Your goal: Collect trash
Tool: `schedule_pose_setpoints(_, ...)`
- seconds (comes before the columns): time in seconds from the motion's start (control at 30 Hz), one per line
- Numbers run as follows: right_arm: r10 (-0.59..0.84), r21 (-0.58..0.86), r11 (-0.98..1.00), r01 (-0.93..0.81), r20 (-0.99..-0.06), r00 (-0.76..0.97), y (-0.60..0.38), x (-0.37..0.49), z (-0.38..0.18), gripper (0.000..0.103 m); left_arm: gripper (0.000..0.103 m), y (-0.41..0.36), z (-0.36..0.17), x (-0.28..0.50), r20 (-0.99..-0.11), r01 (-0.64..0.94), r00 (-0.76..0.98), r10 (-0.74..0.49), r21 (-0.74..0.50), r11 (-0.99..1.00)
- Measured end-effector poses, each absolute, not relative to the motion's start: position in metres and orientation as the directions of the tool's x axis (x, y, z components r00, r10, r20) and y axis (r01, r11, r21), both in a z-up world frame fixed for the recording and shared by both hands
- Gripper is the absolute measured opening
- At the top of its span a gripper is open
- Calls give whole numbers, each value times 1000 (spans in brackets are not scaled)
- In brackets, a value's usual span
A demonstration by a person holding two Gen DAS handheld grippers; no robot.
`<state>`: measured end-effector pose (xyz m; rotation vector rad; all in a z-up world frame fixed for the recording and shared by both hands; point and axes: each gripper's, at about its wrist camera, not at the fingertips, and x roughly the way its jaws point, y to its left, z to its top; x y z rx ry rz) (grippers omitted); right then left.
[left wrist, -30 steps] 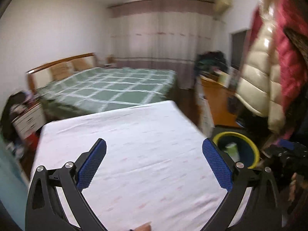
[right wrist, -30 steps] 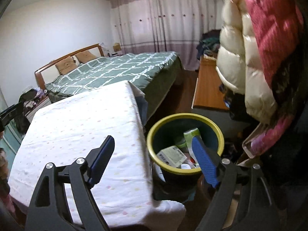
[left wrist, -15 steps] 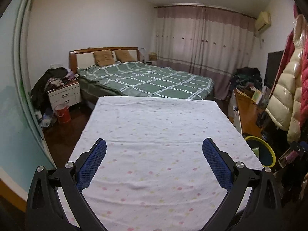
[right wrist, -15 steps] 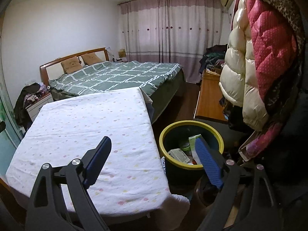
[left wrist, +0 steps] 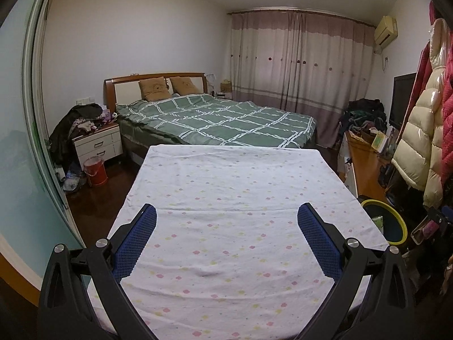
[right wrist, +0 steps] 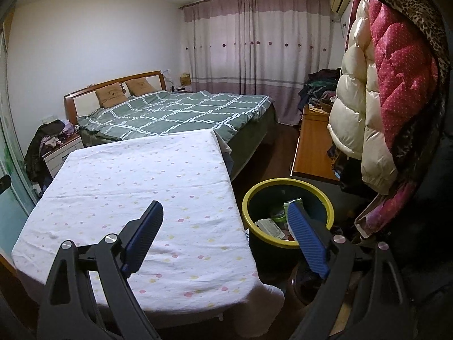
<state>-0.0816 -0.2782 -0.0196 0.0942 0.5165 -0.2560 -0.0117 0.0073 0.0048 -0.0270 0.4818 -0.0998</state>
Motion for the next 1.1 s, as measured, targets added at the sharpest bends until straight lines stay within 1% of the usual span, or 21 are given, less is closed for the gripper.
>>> schedule_pose_setpoints(0.47, -214, 28, 965, 262, -501, 838, -276, -81, -20, 86, 98, -3, 4, -5, -473, 95, 876, -94, -22, 995)
schedule_pose_setpoints(1.1, -212, 36, 963, 266, -505, 837, -275, -76, -23, 86, 98, -2, 3, -3, -476, 96, 875, -92, -17, 995)
